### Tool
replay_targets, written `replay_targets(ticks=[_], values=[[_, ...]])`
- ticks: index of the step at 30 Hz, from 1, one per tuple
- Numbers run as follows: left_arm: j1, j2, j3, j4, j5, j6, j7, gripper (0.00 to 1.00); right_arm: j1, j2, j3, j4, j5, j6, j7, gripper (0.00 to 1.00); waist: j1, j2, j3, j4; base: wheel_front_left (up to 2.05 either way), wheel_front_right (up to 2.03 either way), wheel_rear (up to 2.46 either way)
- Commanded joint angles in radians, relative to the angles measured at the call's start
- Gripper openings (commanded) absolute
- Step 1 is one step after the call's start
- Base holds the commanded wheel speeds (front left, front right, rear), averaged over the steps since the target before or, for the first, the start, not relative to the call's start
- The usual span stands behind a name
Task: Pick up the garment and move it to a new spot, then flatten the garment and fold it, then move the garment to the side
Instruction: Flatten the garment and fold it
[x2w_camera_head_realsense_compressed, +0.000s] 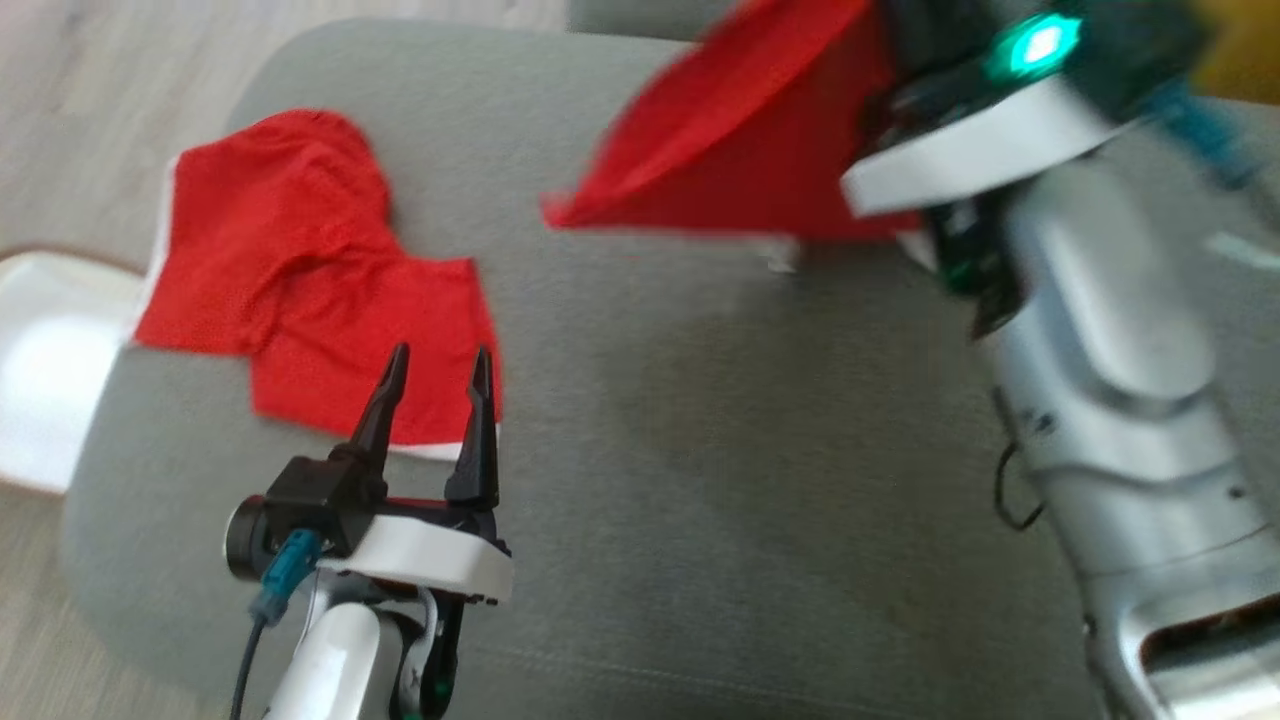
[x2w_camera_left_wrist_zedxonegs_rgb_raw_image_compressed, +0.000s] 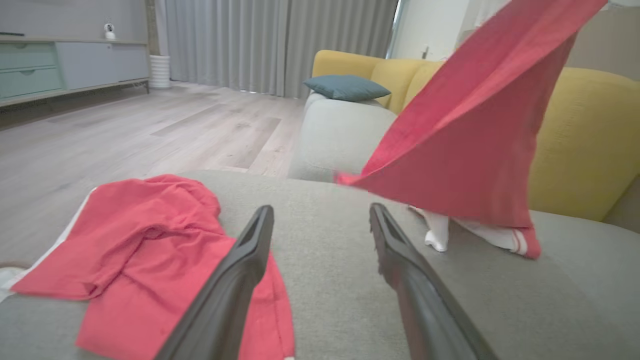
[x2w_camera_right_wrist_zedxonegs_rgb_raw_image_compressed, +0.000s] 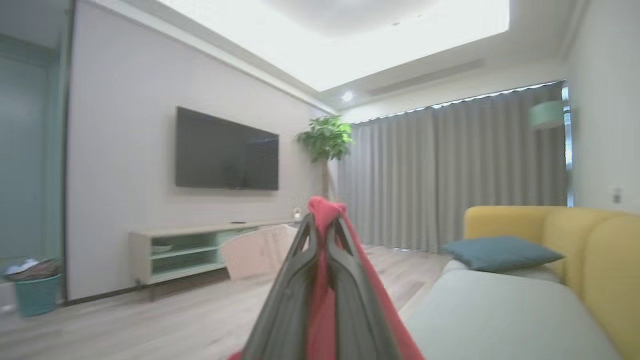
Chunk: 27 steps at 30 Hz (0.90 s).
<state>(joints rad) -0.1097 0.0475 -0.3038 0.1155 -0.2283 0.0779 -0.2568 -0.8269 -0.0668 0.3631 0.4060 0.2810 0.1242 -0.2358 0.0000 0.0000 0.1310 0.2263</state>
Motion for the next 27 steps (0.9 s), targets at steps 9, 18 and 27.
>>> replay_targets(ticks=[9,18,27], values=[[-0.035,0.003,0.056,-0.054,0.020,-0.010,-0.005,1.00,0.086,-0.022,-0.460,-0.038,-0.097,0.007,0.199,0.00,0.0000,0.0000,0.003,-0.159,0.00,0.00,0.00],[-0.055,0.003,0.054,-0.050,0.033,-0.022,-0.005,1.00,0.236,-0.079,-0.722,0.021,-0.326,0.007,0.247,0.00,0.0000,0.0000,0.035,-0.198,0.00,0.00,0.00],[-0.063,0.003,0.054,-0.037,0.037,-0.031,-0.005,1.00,0.221,0.000,-0.765,0.005,-0.509,0.007,0.162,1.00,0.0000,0.0000,0.035,-0.200,0.00,0.00,0.00]])
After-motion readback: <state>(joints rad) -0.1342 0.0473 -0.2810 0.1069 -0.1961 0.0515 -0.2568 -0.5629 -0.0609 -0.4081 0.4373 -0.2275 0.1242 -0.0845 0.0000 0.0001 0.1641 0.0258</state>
